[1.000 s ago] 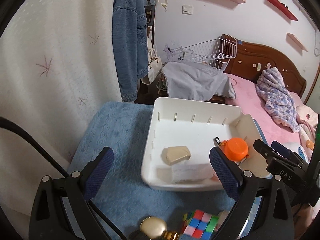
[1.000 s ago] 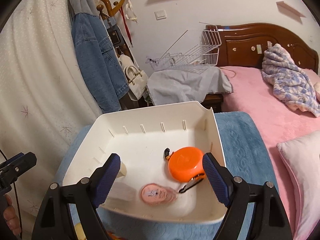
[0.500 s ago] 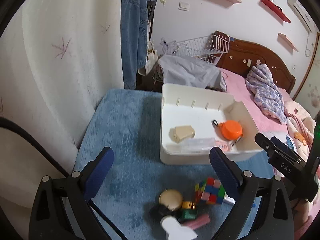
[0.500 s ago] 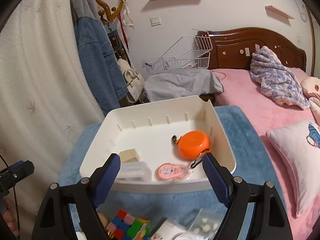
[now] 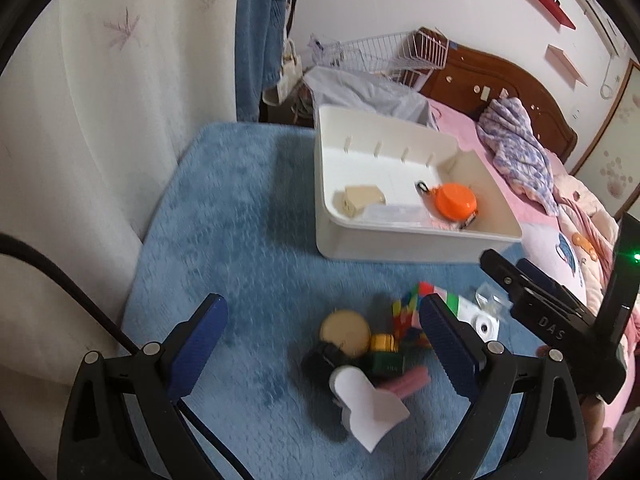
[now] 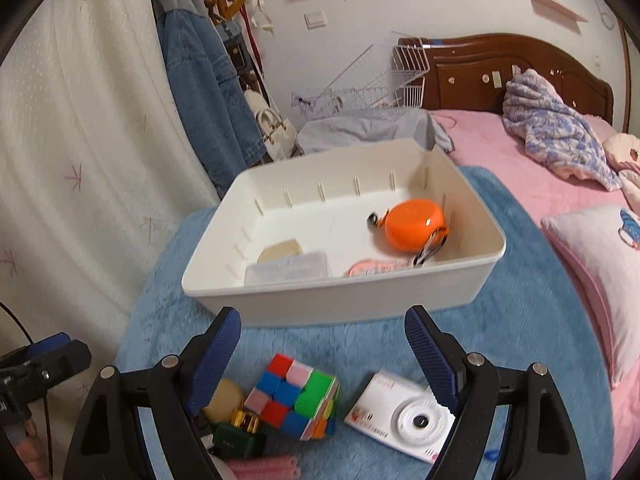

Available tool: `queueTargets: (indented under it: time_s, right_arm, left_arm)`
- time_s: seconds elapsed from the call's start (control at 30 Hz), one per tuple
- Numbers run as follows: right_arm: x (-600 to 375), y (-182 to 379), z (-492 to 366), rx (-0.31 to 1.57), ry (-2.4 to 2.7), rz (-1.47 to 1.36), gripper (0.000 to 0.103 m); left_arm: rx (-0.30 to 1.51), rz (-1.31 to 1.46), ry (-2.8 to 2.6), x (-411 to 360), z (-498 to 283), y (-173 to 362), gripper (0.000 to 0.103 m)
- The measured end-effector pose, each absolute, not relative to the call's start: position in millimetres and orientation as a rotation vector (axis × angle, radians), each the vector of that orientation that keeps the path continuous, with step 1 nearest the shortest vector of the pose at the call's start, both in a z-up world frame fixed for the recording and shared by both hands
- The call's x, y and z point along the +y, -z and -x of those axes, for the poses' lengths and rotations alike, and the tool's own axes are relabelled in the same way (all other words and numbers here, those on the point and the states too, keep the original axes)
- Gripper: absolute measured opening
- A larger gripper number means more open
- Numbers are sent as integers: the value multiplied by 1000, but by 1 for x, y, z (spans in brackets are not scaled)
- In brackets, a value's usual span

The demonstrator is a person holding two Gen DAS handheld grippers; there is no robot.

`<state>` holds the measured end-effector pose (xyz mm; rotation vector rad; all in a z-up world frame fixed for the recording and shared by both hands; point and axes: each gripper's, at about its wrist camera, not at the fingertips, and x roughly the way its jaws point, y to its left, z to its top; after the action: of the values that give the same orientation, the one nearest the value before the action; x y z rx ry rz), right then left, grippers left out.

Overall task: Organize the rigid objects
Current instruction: 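Move both tools back toward the Rubik's cube and remaining items, then grasp the Rubik's cube with the right tool while the left tool grasps the white plastic piece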

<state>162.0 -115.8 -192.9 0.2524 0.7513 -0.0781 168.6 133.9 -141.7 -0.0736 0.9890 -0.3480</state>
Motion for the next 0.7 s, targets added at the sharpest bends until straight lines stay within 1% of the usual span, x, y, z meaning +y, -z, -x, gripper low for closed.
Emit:
queueTargets:
  time_s: [0.37,0.7]
  right_arm:
    - [-101,221,-159,828,51,-303,85]
    - [-89,247,-163,908,29,-301,85]
  left_arm:
    - [1137,173,385,136,-157,180,97]
    - [1262,194,382,130,-147,213,97]
